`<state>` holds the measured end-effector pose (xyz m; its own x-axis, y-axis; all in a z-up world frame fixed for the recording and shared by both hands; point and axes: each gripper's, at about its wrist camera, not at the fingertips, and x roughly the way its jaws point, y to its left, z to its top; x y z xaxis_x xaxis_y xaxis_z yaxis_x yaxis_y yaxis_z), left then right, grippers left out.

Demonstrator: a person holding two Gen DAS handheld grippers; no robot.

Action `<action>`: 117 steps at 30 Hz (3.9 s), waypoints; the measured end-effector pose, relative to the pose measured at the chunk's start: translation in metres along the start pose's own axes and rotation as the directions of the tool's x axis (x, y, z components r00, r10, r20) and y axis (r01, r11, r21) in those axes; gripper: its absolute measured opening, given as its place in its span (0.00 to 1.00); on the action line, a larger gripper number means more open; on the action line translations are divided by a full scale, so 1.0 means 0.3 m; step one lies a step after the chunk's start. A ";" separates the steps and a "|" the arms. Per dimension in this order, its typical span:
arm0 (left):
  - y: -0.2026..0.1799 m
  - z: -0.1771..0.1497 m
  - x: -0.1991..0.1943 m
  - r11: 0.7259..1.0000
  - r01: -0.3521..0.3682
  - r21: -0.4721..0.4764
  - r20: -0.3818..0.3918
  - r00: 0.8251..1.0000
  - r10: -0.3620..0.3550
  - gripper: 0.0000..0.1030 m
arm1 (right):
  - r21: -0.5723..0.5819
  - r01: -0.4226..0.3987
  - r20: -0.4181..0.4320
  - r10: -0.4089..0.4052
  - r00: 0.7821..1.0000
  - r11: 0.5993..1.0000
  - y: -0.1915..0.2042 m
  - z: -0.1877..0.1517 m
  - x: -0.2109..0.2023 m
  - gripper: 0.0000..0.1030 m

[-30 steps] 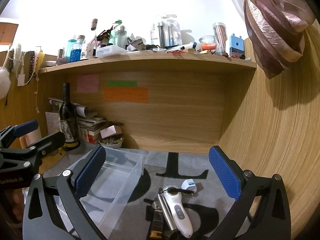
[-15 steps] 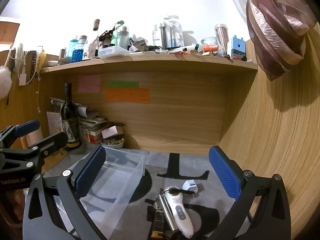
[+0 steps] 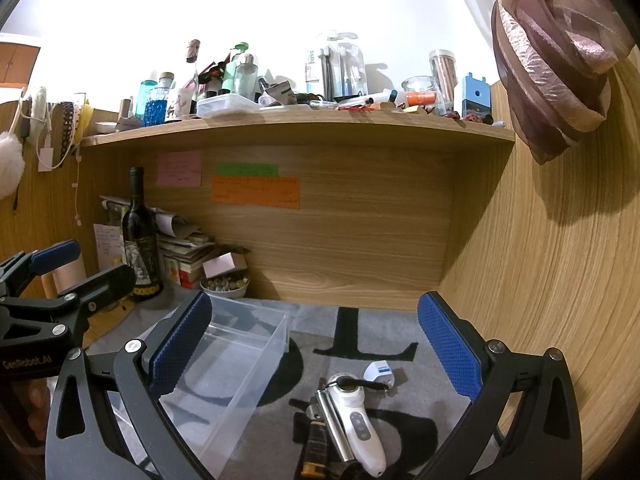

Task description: Organize rigid objects

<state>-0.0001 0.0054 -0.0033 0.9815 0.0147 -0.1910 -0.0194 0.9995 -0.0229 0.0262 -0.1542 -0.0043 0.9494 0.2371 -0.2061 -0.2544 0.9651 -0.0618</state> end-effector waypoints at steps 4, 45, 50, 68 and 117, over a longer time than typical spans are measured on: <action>0.000 -0.001 0.000 1.000 0.002 -0.002 -0.002 1.000 -0.002 1.00 | 0.005 0.001 0.002 -0.001 1.000 1.000 -0.002 0.004 -0.001 1.00; 0.349 -0.194 0.471 0.985 0.099 -0.144 -0.594 0.787 -0.166 0.24 | 0.061 0.090 -0.443 -0.054 0.895 0.994 -0.181 -0.141 0.382 0.64; 0.338 -0.208 0.493 0.977 0.145 -0.158 -0.634 0.743 -0.213 0.15 | 0.055 0.116 -0.505 -0.073 0.860 0.992 -0.225 -0.158 0.466 0.58; 0.323 -0.212 0.502 0.976 0.160 -0.147 -0.662 0.717 -0.217 0.10 | 0.110 0.128 -0.701 -0.014 0.713 0.986 -0.312 -0.310 0.705 0.34; 0.318 -0.212 0.478 0.977 0.154 -0.144 -0.641 0.738 -0.211 0.10 | 0.024 -0.290 -0.556 0.254 0.792 0.957 0.247 -0.106 0.645 0.33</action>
<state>0.1268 0.1010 -0.0954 0.6065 -0.2167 -0.7649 0.1045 0.9755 -0.1935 0.1852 -0.0403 -0.0797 0.5844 0.3712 -0.7216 -0.5146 0.8571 0.0242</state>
